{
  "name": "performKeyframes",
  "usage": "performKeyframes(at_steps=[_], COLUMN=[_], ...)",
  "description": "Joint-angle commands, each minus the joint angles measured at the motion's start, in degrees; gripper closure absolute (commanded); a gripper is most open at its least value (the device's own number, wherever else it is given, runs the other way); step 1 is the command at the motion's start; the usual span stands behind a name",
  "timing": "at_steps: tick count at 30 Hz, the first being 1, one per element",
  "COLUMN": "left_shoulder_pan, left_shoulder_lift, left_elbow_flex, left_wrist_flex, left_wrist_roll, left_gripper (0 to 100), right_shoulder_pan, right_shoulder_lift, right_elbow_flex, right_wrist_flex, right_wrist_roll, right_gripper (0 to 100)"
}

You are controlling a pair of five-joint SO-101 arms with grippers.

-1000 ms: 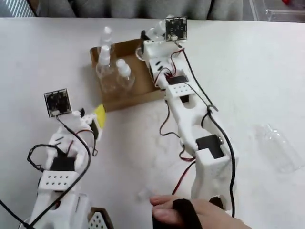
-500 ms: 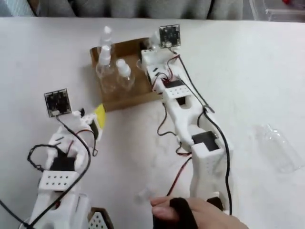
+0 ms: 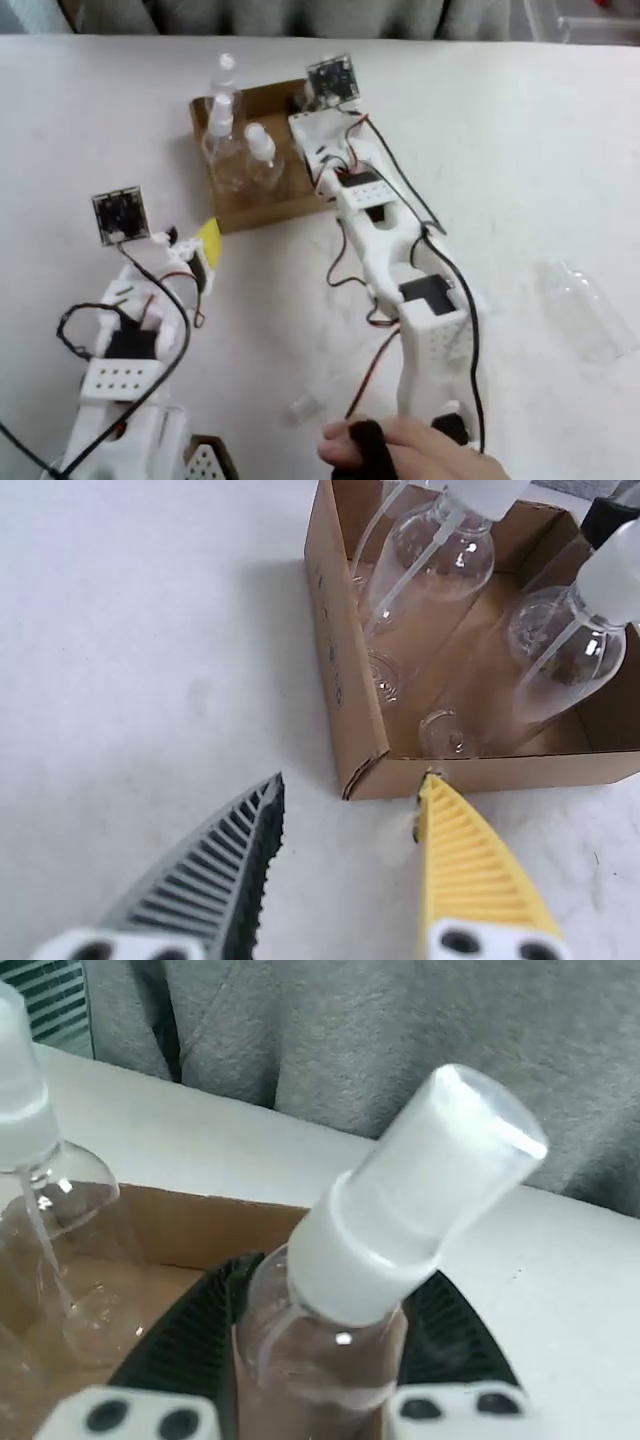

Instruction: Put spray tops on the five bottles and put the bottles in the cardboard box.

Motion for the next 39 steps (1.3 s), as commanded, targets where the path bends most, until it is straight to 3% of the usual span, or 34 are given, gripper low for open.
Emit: performKeyframes(at_steps=[1, 30, 39], left_shoulder_pan=[-0.66, -0.66, -0.66], left_shoulder_lift=[-1.54, -1.54, -1.54], left_elbow_flex=[-0.35, 0.09, 0.09], left_wrist_flex=[-1.93, -2.11, -2.11], left_wrist_roll=[0.35, 0.35, 0.35], left_gripper=[79, 79, 79], right_shoulder_pan=[0.13, 0.22, 0.22], right_shoulder_lift=[-0.04, 0.57, 0.75], right_elbow_flex=[-2.37, -2.37, -2.37], right_wrist_flex=[-0.04, 3.91, 7.16], right_wrist_roll=[1.05, 1.49, 1.58], right_gripper=[98.1, 97.1, 77.0])
